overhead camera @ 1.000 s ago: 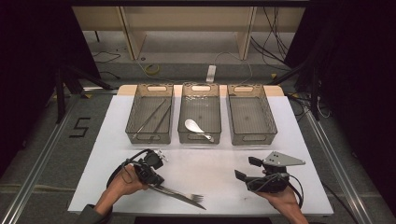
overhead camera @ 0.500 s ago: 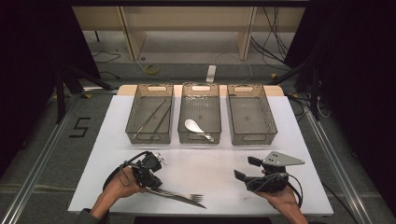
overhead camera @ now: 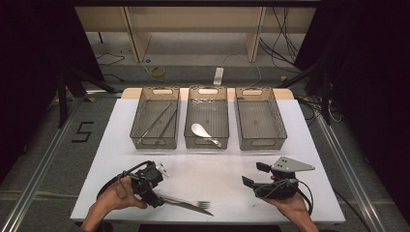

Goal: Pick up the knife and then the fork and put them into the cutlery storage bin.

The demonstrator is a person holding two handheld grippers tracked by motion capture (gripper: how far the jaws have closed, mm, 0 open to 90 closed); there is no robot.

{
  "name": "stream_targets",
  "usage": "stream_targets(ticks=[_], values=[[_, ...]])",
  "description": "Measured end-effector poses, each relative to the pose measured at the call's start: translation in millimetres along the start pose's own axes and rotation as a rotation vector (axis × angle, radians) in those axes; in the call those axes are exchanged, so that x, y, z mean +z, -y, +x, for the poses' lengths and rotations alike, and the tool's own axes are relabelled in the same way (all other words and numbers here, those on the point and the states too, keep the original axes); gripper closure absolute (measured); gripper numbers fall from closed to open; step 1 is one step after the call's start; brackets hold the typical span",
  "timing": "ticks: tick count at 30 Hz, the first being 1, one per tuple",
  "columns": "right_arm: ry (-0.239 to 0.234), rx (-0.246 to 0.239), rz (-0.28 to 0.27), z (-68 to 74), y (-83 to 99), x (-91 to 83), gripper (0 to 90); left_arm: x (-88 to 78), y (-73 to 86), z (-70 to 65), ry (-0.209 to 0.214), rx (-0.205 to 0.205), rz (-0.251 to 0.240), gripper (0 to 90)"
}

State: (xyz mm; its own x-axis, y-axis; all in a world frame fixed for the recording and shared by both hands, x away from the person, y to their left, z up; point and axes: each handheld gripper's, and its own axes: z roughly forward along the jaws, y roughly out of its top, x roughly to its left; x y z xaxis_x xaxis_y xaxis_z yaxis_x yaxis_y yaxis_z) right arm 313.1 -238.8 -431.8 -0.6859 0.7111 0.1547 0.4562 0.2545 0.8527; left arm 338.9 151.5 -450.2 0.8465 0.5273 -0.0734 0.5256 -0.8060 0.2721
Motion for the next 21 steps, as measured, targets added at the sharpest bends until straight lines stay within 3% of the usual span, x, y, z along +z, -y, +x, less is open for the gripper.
stream_targets(ticks=[5, 14, 21], values=[[-0.001, -0.002, 0.004, -0.2, 0.1, 0.6, 25.0, -1.7, 0.5, -4.3, -0.003, 0.025, -0.001, 27.3], [-0.003, -0.006, 0.007, 0.0, 0.1, 0.8, 25.1, 3.9, 0.0, -8.4, 0.001, 0.097, 0.026, 45.2], [-0.004, -0.007, 0.015, 0.1, 0.5, 1.8, 25.0, 9.6, -4.2, -12.9, -0.029, 0.159, 0.068, 52.5]])
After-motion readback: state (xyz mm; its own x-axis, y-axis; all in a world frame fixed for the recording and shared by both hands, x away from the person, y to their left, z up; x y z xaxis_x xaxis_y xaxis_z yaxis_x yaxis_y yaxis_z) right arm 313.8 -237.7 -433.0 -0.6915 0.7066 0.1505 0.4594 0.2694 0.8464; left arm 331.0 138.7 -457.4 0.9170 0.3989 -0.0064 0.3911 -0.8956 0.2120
